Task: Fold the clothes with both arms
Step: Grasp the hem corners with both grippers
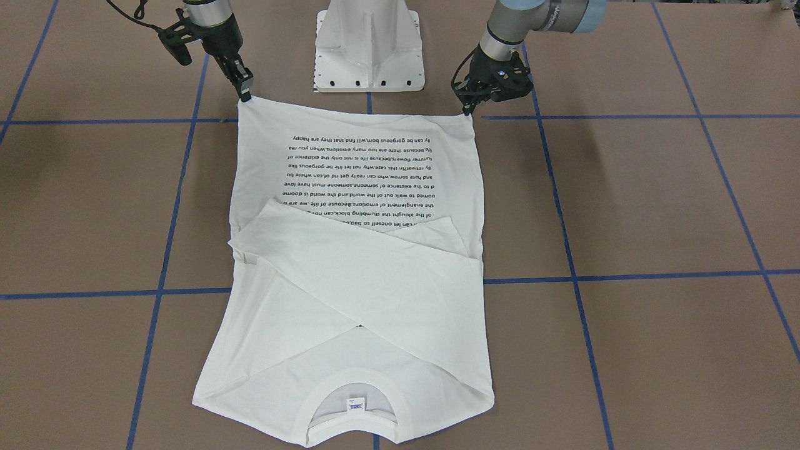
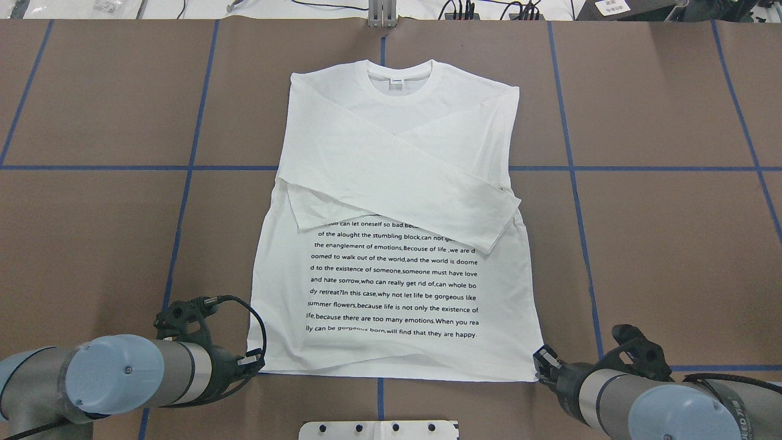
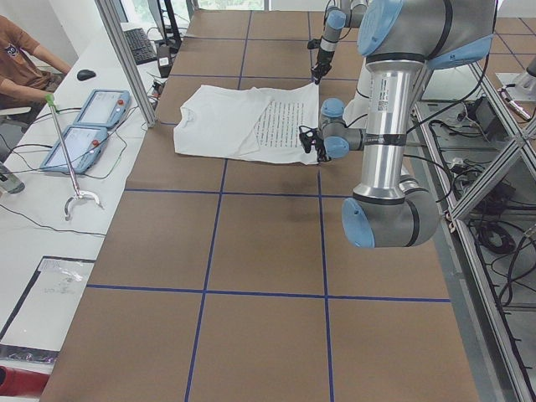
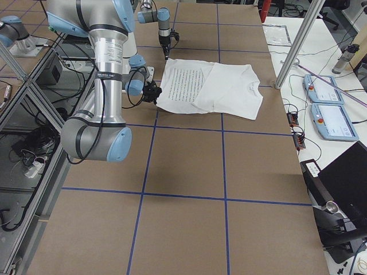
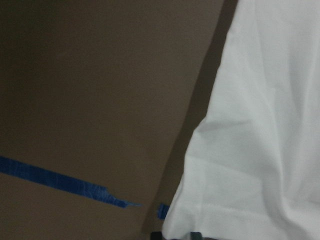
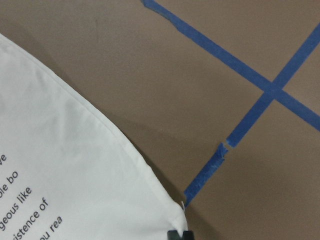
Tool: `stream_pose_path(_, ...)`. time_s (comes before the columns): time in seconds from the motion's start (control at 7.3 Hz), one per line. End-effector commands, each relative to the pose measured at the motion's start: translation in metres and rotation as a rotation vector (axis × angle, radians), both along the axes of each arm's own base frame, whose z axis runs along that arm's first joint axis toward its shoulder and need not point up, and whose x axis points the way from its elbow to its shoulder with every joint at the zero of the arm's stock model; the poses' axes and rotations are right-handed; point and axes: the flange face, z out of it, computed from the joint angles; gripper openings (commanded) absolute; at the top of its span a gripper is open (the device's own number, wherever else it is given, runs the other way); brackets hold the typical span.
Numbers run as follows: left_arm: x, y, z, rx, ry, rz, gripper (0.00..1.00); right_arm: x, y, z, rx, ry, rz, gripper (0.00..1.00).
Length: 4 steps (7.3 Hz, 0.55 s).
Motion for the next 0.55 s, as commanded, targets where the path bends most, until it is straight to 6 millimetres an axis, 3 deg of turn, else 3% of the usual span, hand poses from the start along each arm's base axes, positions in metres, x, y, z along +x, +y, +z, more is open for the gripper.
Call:
stream_pose_path(0.0,-0.017,0.003,-0.02,0.011,0.039,-0.005,0.0,0.001,-0.001,-0.001,0.0,-0.002,0.001,0.0)
stream_pose_path(0.14,-0.035,0.012,-0.041,0.009,0.056,0.006,0.0,0.002,0.0,-0.002,0.0,-0.004,0.001,0.0)
stream_pose_path(0.41,-0.039,0.067,-0.072,-0.073,0.096,0.063,0.0,0.001,0.008,-0.005,0.0,-0.011,-0.019,0.0)
